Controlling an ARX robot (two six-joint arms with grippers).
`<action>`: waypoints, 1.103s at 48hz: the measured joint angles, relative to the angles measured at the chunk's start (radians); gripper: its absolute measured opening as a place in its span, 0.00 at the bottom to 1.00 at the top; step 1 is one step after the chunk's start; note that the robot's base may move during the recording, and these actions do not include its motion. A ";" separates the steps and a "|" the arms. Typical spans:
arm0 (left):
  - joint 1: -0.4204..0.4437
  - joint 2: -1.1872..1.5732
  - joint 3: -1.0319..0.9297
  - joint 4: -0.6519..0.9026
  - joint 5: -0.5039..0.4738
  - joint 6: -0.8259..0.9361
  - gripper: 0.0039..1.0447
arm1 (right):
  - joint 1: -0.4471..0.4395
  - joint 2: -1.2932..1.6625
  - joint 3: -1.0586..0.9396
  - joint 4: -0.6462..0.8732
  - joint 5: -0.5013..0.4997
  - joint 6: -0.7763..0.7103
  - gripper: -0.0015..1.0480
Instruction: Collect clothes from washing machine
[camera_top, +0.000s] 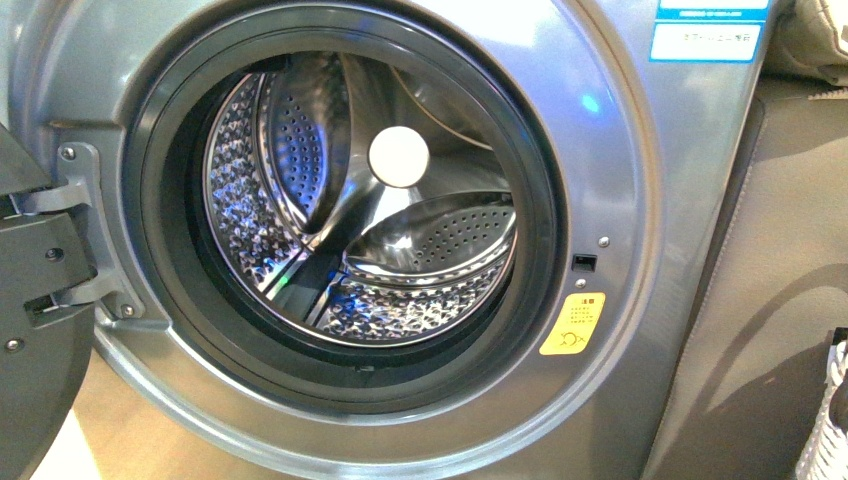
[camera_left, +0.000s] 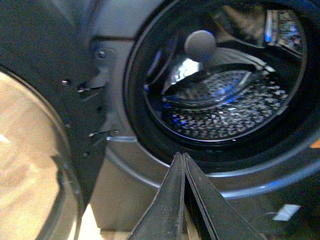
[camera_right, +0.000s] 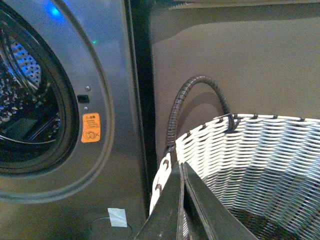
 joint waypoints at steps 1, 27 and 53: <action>0.028 -0.012 -0.011 0.000 0.028 0.000 0.03 | 0.000 -0.001 -0.005 0.000 0.000 0.000 0.02; 0.073 -0.224 -0.140 -0.072 0.047 0.000 0.03 | 0.000 -0.003 -0.006 0.000 0.000 0.000 0.02; 0.073 -0.446 -0.176 -0.254 0.047 0.000 0.03 | 0.000 -0.003 -0.006 0.000 0.000 0.000 0.02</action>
